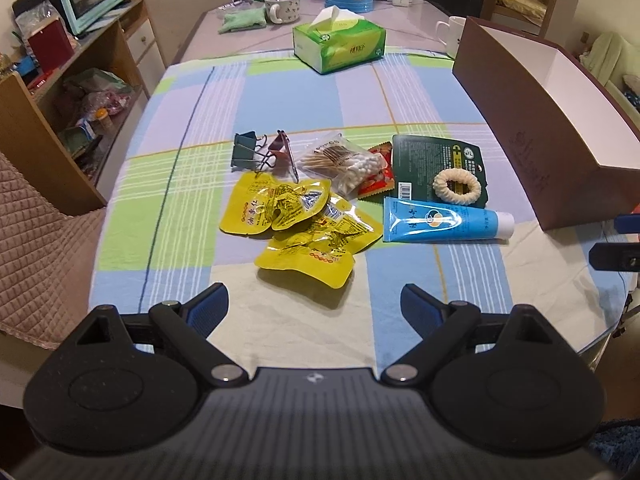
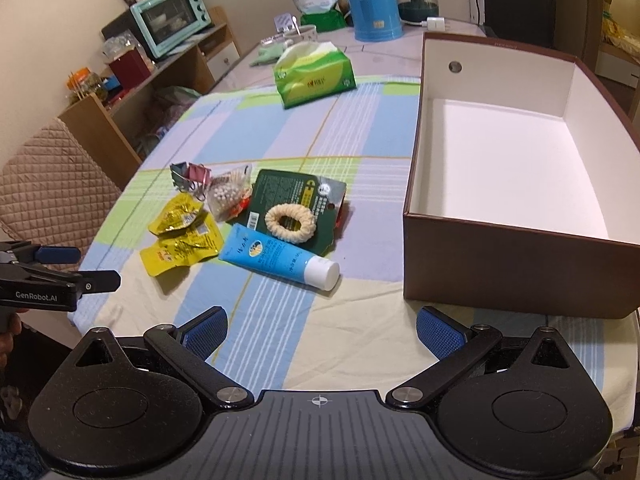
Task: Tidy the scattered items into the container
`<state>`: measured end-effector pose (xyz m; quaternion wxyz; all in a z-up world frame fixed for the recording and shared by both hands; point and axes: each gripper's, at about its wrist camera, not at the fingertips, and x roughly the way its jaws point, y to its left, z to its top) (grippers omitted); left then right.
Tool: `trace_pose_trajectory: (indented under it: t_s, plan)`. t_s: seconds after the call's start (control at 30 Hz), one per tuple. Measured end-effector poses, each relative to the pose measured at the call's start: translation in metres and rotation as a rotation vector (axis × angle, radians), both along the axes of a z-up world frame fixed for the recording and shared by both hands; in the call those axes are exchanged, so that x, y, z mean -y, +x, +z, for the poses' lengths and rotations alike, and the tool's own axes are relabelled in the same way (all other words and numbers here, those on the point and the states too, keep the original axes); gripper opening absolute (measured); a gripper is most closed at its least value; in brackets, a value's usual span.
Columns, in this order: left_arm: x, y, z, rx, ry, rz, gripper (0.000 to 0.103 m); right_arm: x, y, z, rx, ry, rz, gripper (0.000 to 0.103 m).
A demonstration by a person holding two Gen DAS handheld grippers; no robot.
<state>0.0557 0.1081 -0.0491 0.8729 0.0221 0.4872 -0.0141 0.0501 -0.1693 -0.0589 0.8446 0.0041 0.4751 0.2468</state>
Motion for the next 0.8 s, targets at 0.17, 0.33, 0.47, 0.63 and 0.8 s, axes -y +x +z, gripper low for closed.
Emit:
trace_pose_trajectory:
  t_s: [0.17,0.33,0.47,0.63,0.8]
  plan:
    - [-0.008,0.011,-0.012,-0.028,-0.041,-0.008,0.085,-0.009,0.008,-0.008,-0.010,-0.033,0.010,0.103]
    - [-0.021,0.022,-0.025,-0.064,-0.132,0.023,0.079,-0.017,0.016,-0.015,-0.024,-0.058,0.018,0.103]
    - [-0.031,0.029,-0.035,-0.092,-0.214,0.066,0.075,-0.020,0.022,-0.020,-0.045,-0.072,0.019,0.103]
    - [-0.044,0.036,-0.049,-0.130,-0.305,0.129,0.067,-0.025,0.027,-0.024,-0.061,-0.087,0.027,0.103]
    - [-0.059,0.040,-0.059,-0.143,-0.413,0.201,0.065,-0.029,0.032,-0.029,-0.081,-0.097,0.037,0.103]
